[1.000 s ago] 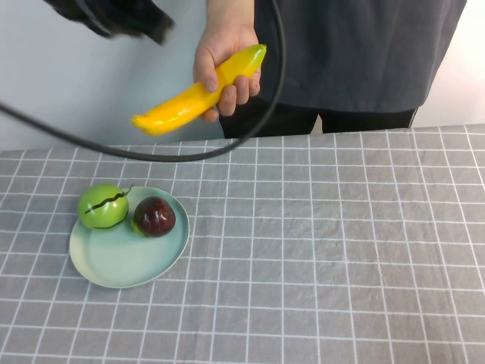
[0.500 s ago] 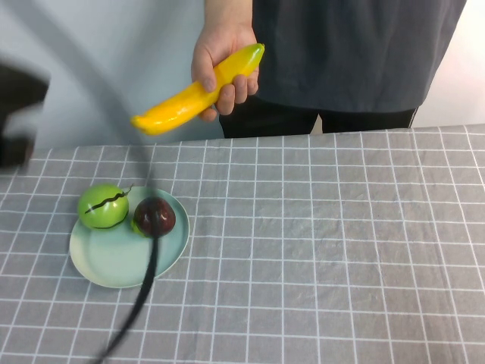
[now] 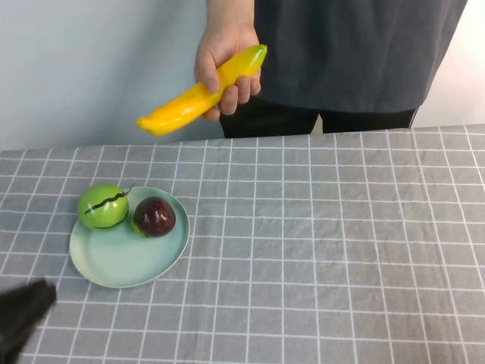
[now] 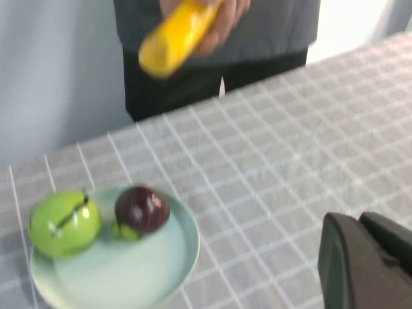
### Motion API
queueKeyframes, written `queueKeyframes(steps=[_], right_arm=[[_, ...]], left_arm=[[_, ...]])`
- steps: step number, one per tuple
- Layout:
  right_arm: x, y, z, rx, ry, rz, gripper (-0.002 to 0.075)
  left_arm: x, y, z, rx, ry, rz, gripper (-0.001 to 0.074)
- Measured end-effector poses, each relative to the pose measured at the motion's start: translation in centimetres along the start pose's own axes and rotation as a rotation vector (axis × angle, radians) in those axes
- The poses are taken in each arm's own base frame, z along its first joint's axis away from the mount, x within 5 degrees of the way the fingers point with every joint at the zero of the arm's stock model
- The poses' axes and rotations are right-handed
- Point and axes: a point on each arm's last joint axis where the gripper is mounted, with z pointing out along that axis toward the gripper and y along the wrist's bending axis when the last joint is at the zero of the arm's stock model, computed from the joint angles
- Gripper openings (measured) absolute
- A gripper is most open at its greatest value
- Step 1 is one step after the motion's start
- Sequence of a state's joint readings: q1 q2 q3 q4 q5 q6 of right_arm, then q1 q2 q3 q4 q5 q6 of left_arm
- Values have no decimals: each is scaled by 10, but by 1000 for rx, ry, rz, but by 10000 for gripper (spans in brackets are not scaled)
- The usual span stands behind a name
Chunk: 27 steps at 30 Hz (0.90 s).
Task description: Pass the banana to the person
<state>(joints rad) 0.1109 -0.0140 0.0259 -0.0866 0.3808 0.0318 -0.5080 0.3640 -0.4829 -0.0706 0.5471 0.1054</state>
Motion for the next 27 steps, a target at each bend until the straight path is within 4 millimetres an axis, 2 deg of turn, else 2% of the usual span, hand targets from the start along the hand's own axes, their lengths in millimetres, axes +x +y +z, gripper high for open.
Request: queueKeyframes(steps=[2, 5, 11, 16, 22, 24, 27], right_arm=[[0, 0, 0, 0, 0, 0, -9], [0, 0, 0, 0, 0, 0, -9], [0, 0, 0, 0, 0, 0, -9], [0, 0, 0, 0, 0, 0, -9], [0, 0, 0, 0, 0, 0, -9], [0, 0, 0, 0, 0, 0, -9], [0, 0, 0, 0, 0, 0, -9]], left_arm=[[18, 0, 3, -2, 17, 1, -4], [35, -1, 7, -1, 46, -1, -4], [47, -1, 11, -3, 100, 7, -4], [54, 1, 18, -32, -54, 26, -4], [91, 7, 17, -160, -285, 6, -4], [101, 10, 15, -229, -321, -14, -4], [106, 14, 13, -321, -315, -45, -4]])
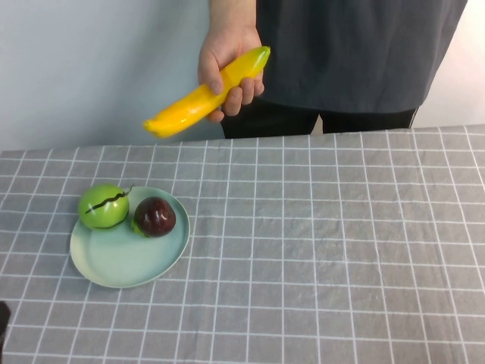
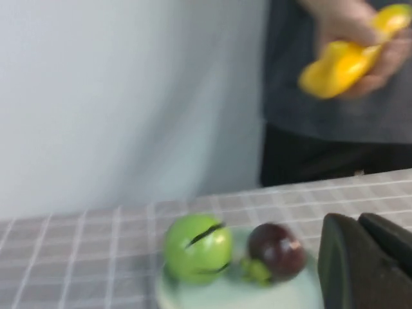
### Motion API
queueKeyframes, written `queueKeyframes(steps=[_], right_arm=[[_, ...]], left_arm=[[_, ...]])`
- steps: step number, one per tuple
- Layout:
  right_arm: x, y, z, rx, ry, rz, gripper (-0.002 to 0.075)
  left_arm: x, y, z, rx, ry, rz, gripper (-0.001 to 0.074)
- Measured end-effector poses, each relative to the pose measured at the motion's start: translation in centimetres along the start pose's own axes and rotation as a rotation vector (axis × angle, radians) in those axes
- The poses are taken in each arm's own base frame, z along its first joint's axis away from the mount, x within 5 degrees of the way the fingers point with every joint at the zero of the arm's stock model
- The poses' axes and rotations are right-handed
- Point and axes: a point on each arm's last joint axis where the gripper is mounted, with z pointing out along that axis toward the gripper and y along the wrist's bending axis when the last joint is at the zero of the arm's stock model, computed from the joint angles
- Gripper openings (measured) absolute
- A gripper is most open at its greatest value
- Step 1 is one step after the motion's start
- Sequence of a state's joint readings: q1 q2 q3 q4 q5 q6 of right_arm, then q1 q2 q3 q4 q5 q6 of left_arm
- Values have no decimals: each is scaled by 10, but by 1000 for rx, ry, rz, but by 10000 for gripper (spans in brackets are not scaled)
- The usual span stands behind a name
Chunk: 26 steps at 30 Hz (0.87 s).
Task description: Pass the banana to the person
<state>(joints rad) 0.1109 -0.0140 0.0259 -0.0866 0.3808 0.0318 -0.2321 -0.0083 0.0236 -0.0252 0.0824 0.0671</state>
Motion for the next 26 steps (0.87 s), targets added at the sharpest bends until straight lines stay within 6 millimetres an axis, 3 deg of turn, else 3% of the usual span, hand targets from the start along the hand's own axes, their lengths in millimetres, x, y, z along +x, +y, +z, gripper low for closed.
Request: queueKeyframes(steps=[8, 26], right_arm=[[0, 0, 0, 0, 0, 0, -9], [0, 0, 0, 0, 0, 0, -9]], left_arm=[[24, 2, -3, -61, 262, -34, -4], [25, 2, -4, -61, 277, -45, -4]])
